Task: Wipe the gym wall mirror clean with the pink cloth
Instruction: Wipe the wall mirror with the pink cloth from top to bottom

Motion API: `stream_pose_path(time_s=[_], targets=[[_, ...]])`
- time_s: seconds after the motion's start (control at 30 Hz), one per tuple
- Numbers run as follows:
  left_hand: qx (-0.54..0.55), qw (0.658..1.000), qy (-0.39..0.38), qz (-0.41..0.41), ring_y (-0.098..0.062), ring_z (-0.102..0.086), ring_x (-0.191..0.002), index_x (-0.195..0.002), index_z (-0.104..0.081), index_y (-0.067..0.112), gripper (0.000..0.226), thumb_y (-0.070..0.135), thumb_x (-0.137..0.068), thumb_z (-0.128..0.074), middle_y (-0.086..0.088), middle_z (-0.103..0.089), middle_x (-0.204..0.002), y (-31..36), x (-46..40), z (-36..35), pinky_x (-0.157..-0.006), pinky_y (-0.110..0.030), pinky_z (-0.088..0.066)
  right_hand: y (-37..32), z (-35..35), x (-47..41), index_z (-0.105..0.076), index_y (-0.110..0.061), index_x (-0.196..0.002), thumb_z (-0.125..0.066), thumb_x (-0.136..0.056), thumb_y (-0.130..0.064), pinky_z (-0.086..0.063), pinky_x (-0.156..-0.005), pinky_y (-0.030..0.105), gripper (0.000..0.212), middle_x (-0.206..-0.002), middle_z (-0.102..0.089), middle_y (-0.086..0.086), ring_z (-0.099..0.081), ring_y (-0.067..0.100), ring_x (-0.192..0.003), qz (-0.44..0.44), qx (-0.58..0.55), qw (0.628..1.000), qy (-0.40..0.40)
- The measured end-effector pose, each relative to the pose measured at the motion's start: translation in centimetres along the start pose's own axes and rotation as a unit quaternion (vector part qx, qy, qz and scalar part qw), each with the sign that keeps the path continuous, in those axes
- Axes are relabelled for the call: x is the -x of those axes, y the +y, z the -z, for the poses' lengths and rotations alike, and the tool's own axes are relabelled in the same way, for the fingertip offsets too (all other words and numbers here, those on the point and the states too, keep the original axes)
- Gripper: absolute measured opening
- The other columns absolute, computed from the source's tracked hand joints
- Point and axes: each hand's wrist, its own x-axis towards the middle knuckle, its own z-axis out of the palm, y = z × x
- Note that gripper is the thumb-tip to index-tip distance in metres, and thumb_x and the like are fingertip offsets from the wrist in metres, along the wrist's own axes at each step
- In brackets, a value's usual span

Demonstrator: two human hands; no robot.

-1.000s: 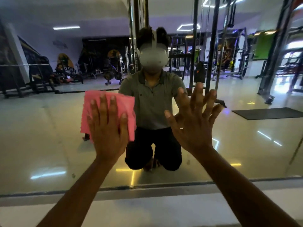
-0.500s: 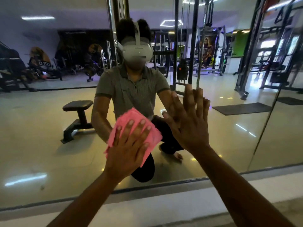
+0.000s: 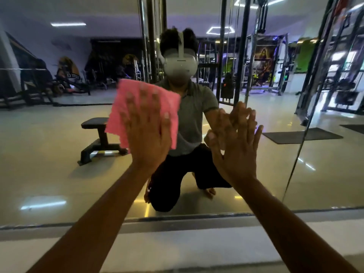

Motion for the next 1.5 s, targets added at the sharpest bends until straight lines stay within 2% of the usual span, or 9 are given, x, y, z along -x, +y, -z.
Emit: stream_pose_path(time_s=[0.27,0.43,0.57,0.73,0.87,1.03,1.2,1.37,1.5], targets=[[-0.022,0.997,0.032,0.065,-0.042,-0.003,-0.167,-0.174,-0.012,0.012,0.069,0.043,-0.117,-0.035,-0.016,-0.004,-0.181,4.3,-1.2,-1.6,-0.133,-0.066,-0.006,7.8,3.0,-1.0,-0.018,-0.026,-0.176,-0.054,-0.113,-0.05,-0.01,-0.131,0.073,0.077,-0.184,0.008,0.009,0.01,0.037,-0.17,0.026,0.017,0.999,-0.018],[-0.04,0.983,-0.06,-0.169,-0.041,-0.006,-0.167,-0.172,-0.023,0.015,0.067,0.044,-0.114,-0.039,-0.013,-0.009,-0.182,6.9,4.6,-3.4,-0.126,-0.075,-0.018,9.8,3.0,-1.0,-0.022,-0.025,-0.175,-0.055,-0.111,-0.057,-0.011,-0.13,0.073,0.079,-0.184,0.001,0.016,0.005,0.042,-0.169,0.036,0.005,0.999,-0.005],[-0.033,0.999,0.024,0.01,-0.04,-0.003,-0.168,-0.174,-0.015,0.014,0.067,0.041,-0.116,-0.036,-0.014,-0.006,-0.182,10.4,-2.6,-2.9,-0.133,-0.067,-0.006,12.3,2.8,-1.3,-0.028,-0.027,-0.173,-0.056,-0.107,-0.066,-0.008,-0.131,0.073,0.082,-0.183,-0.005,0.017,0.001,0.044,-0.169,0.046,0.03,0.998,0.013],[-0.088,0.972,-0.078,-0.205,-0.044,-0.008,-0.167,-0.172,-0.024,0.013,0.073,0.042,-0.111,-0.053,-0.017,-0.011,-0.181,10.2,4.6,-4.2,-0.128,-0.074,-0.015,14.3,3.7,-0.7,-0.034,-0.027,-0.172,-0.053,-0.114,-0.038,-0.015,-0.13,0.072,0.061,-0.184,-0.01,0.009,-0.004,0.039,-0.17,0.069,-0.019,0.997,-0.01],[-0.041,0.999,0.003,0.034,-0.045,-0.004,-0.167,-0.174,-0.013,0.012,0.068,0.043,-0.117,-0.033,-0.018,-0.005,-0.181,14.0,-1.9,-4.1,-0.134,-0.065,-0.002,16.0,4.8,-2.8,-0.047,-0.019,-0.166,-0.056,-0.114,-0.037,-0.017,-0.131,0.069,0.056,-0.18,-0.022,0.015,-0.014,0.039,-0.169,0.06,-0.015,0.997,0.034],[-0.024,0.973,-0.087,-0.213,-0.044,-0.007,-0.167,-0.174,-0.016,0.018,0.067,0.049,-0.117,-0.032,-0.013,-0.007,-0.182,14.4,6.4,-6.6,-0.129,-0.072,-0.014,17.7,4.9,-3.3,-0.034,-0.016,-0.17,-0.056,-0.112,-0.047,-0.012,-0.13,0.074,0.07,-0.181,-0.016,0.019,-0.009,0.046,-0.168,0.065,0.013,0.997,0.037],[-0.006,0.998,0.034,0.057,-0.044,-0.004,-0.167,-0.175,-0.01,0.015,0.068,0.049,-0.118,-0.027,-0.016,-0.006,-0.181,17.0,-1.8,-5.7,-0.134,-0.064,-0.004,17.9,4.1,-3.2,-0.033,-0.017,-0.171,-0.051,-0.113,-0.049,-0.01,-0.13,0.073,0.069,-0.181,-0.015,0.02,-0.009,0.046,-0.168,0.062,0.037,0.997,0.04],[0.011,0.985,-0.059,-0.16,-0.04,-0.005,-0.168,-0.172,-0.025,0.016,0.065,0.043,-0.115,-0.04,-0.014,-0.011,-0.181,18.7,3.0,-6.8,-0.132,-0.068,-0.008,18.0,5.5,-3.1,-0.037,-0.012,-0.169,-0.055,-0.111,-0.03,-0.012,-0.13,0.074,0.063,-0.181,-0.018,0.02,-0.009,0.045,-0.169,0.059,-0.021,0.998,0.017],[0.029,0.999,0.011,-0.009,-0.037,0.001,-0.167,-0.174,-0.018,0.02,0.065,0.043,-0.117,-0.037,-0.006,0.0,-0.18,22.8,-2.4,-6.8,-0.134,-0.059,0.004,20.2,6.4,-2.6,-0.045,-0.005,-0.164,-0.06,-0.109,-0.012,-0.019,-0.131,0.071,0.058,-0.179,-0.022,0.022,-0.012,0.04,-0.169,0.041,-0.098,0.994,0.039]])
